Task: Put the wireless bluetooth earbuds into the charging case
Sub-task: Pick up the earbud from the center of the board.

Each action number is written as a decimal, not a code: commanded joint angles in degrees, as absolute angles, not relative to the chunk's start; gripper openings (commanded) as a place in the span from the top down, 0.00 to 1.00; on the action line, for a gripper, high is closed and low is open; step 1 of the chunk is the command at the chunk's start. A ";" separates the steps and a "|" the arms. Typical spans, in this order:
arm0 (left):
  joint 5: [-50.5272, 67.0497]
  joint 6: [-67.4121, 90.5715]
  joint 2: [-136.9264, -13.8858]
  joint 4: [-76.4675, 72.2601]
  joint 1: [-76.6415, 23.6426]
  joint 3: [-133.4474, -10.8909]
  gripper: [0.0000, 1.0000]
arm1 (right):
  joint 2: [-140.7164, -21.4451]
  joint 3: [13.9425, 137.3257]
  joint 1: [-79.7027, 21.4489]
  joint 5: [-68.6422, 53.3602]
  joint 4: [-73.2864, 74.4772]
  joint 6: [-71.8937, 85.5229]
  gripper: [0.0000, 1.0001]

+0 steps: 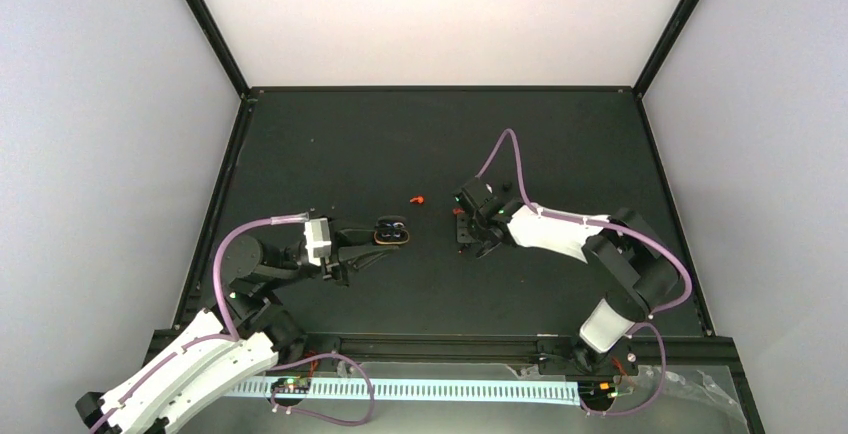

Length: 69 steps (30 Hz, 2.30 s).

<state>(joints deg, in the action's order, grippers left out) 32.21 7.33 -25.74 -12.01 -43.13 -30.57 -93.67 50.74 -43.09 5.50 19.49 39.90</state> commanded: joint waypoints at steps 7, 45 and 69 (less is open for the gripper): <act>30.94 5.64 -24.34 -11.98 -44.32 -30.76 0.98 | -97.01 52.74 -43.91 3.75 19.60 39.88 0.67; 29.46 5.19 -23.28 -11.42 -44.76 -30.86 0.98 | -103.46 65.26 -50.67 16.52 35.18 40.30 0.64; 28.96 5.19 -21.47 -11.47 -45.73 -30.76 0.98 | -107.64 68.09 -53.13 14.00 35.43 39.95 0.73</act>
<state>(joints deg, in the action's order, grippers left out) 29.82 6.02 -22.44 -11.16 -45.36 -30.55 -106.61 66.92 -52.75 14.33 35.75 41.78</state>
